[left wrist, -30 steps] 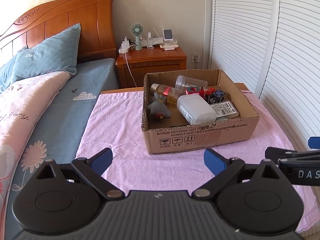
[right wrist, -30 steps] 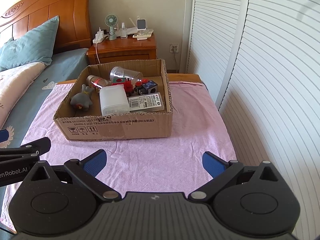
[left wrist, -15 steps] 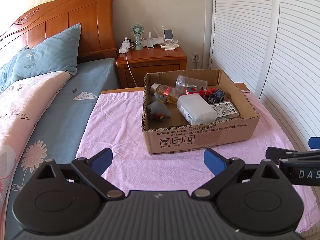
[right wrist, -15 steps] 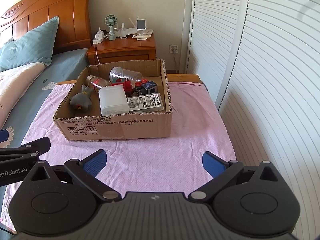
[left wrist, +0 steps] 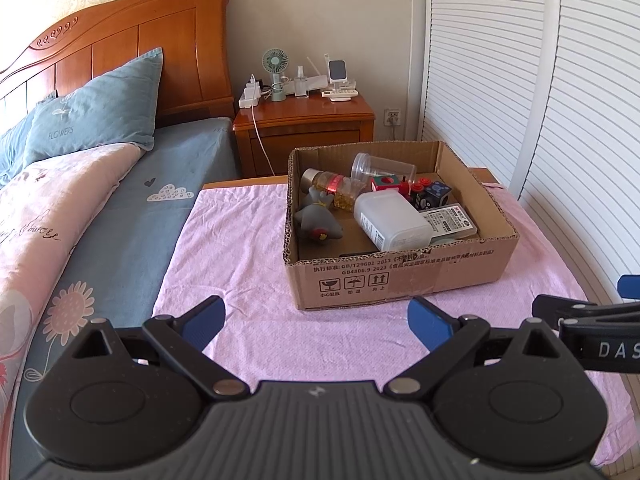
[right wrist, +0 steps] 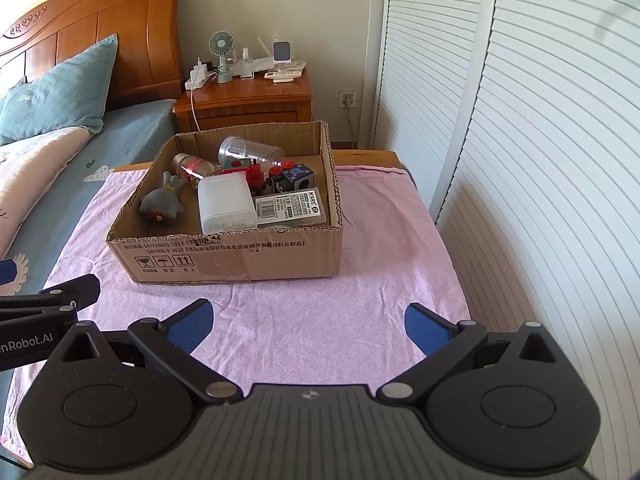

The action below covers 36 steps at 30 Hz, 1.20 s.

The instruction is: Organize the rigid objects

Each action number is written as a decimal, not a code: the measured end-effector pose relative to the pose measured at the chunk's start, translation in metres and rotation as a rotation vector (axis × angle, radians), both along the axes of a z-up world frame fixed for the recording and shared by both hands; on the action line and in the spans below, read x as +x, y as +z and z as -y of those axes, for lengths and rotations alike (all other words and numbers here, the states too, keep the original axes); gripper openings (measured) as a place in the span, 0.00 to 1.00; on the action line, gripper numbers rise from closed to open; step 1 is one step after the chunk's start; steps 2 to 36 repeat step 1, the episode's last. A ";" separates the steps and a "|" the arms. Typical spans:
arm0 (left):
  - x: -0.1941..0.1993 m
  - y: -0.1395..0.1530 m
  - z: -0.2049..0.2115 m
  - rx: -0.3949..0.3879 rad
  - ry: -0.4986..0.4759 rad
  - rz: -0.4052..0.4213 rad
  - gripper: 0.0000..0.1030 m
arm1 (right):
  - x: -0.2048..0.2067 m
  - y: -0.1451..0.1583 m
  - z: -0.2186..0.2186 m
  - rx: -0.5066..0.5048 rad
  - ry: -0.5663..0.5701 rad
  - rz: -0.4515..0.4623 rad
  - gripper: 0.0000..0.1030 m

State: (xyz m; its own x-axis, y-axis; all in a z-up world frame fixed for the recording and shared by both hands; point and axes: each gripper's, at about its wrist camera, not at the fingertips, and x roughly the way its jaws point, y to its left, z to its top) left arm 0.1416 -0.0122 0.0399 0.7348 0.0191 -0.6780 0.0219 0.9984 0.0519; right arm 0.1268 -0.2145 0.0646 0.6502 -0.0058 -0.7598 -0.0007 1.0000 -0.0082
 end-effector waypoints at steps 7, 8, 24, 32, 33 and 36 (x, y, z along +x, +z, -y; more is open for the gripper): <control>0.000 0.000 0.000 -0.001 0.000 -0.001 0.95 | 0.000 0.000 0.000 -0.001 0.001 0.000 1.00; 0.000 0.000 0.000 -0.001 0.000 -0.001 0.95 | 0.000 0.000 0.000 -0.001 0.001 0.000 1.00; 0.000 0.000 0.000 -0.001 0.000 -0.001 0.95 | 0.000 0.000 0.000 -0.001 0.001 0.000 1.00; 0.000 0.000 0.000 -0.001 0.000 -0.001 0.95 | 0.000 0.000 0.000 -0.001 0.001 0.000 1.00; 0.000 0.000 0.000 -0.001 0.000 -0.001 0.95 | 0.000 0.000 0.000 -0.001 0.001 0.000 1.00; 0.000 0.000 0.000 -0.001 0.000 -0.001 0.95 | 0.000 0.000 0.000 -0.001 0.001 0.000 1.00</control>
